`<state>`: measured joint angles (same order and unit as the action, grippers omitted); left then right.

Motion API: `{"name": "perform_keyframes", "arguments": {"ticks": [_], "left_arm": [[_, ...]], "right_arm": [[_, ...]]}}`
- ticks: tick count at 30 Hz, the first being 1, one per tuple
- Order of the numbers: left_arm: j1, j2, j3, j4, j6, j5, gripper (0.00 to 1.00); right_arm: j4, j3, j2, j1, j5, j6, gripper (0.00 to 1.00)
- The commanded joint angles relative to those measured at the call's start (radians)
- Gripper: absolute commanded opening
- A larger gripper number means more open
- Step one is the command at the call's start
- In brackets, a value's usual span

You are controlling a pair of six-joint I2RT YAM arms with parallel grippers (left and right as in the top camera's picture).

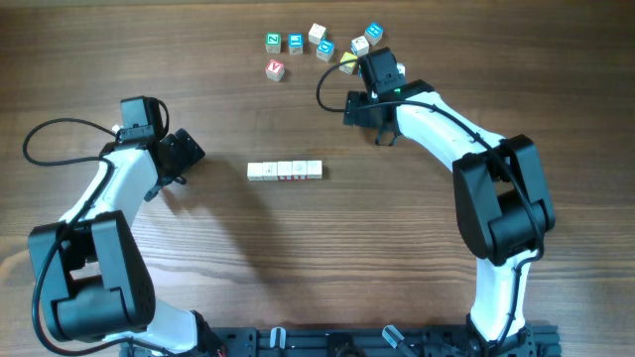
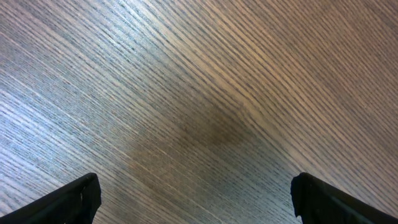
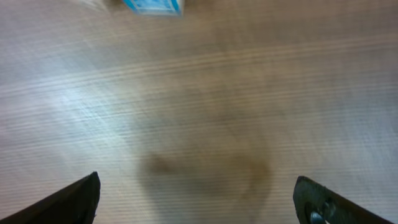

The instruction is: Form a horizontal line

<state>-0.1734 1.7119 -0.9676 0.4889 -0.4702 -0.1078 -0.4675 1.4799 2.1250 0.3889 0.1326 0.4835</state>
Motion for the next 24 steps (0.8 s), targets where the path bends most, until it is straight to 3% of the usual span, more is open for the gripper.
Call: {"name": "perform_keyframes", "arguments": {"ticks": [1,24], "left_arm": [[-0.006,0.005,0.006,-0.003,-0.01,-0.006,1.0],[-0.006,0.005,0.006,-0.003,-0.01,-0.006,1.0]], "right_arm": [[0.074,0.0,0.016,-0.003,0.018,-0.013,0.99],[0.119,0.0,0.016,-0.003,0.018,-0.012,1.0]]}}
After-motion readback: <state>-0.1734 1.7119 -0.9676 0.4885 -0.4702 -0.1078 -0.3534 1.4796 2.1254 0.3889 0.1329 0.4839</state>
